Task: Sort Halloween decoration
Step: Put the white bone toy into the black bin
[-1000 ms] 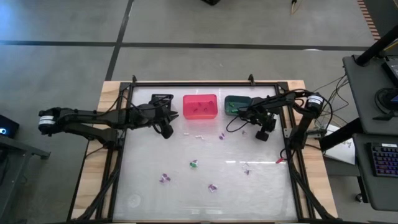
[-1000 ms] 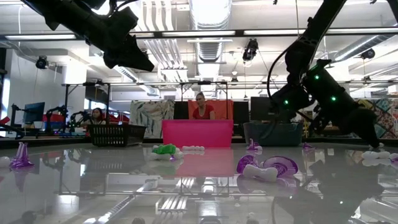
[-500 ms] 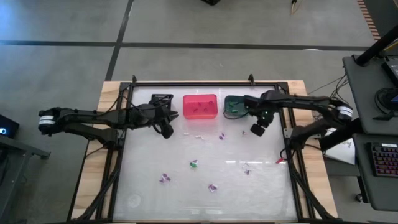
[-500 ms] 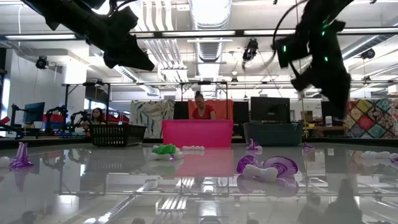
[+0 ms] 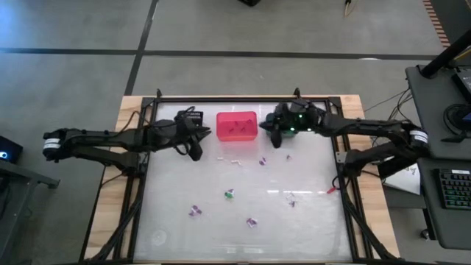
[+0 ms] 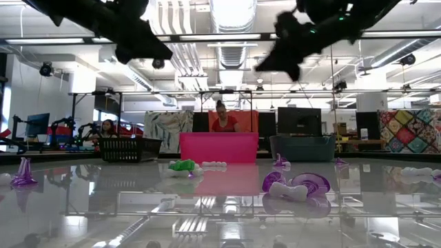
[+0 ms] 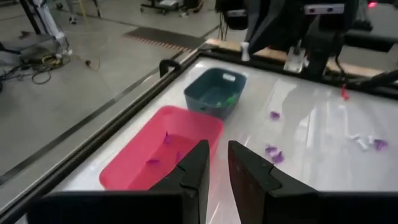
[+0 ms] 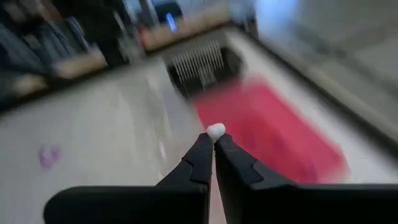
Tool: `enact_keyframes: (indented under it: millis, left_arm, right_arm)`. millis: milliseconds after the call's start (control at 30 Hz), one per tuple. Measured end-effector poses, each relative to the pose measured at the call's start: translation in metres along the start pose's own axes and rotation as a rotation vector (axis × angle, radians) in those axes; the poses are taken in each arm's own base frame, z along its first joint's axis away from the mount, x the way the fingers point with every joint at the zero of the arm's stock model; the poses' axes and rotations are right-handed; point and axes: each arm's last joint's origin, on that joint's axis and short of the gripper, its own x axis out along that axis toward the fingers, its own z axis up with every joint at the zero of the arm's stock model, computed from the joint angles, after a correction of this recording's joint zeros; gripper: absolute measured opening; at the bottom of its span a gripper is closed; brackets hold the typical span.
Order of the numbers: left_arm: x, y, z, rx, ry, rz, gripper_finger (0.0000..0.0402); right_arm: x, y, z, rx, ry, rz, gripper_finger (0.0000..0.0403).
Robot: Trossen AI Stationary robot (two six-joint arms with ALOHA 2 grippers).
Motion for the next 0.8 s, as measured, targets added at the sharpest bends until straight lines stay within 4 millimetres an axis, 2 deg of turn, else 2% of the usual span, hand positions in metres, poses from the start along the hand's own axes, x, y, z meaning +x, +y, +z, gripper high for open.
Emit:
enact_keyframes:
  millis: [133,233,533,800]
  left_arm:
    - [-0.013,0.000,0.005,-0.012,-0.041,-0.023,0.0043]
    - [-0.025,-0.005,0.007,-0.014,-0.069,-0.064,0.0043]
    - [-0.064,-0.024,0.013,-0.024,-0.169,-0.260,0.0043]
    - [-0.088,-0.034,0.015,-0.099,-0.200,-0.403,0.0043]
  right_arm:
    - [0.026,0.003,0.016,-0.048,-0.238,0.017,0.0008]
    - [0.046,0.000,0.020,-0.069,-0.316,0.022,0.0008]
    - [0.115,-0.011,0.027,-0.083,-0.306,0.015,0.0008]
    - [0.174,-0.018,0.038,-0.085,-0.319,0.020,0.0008]
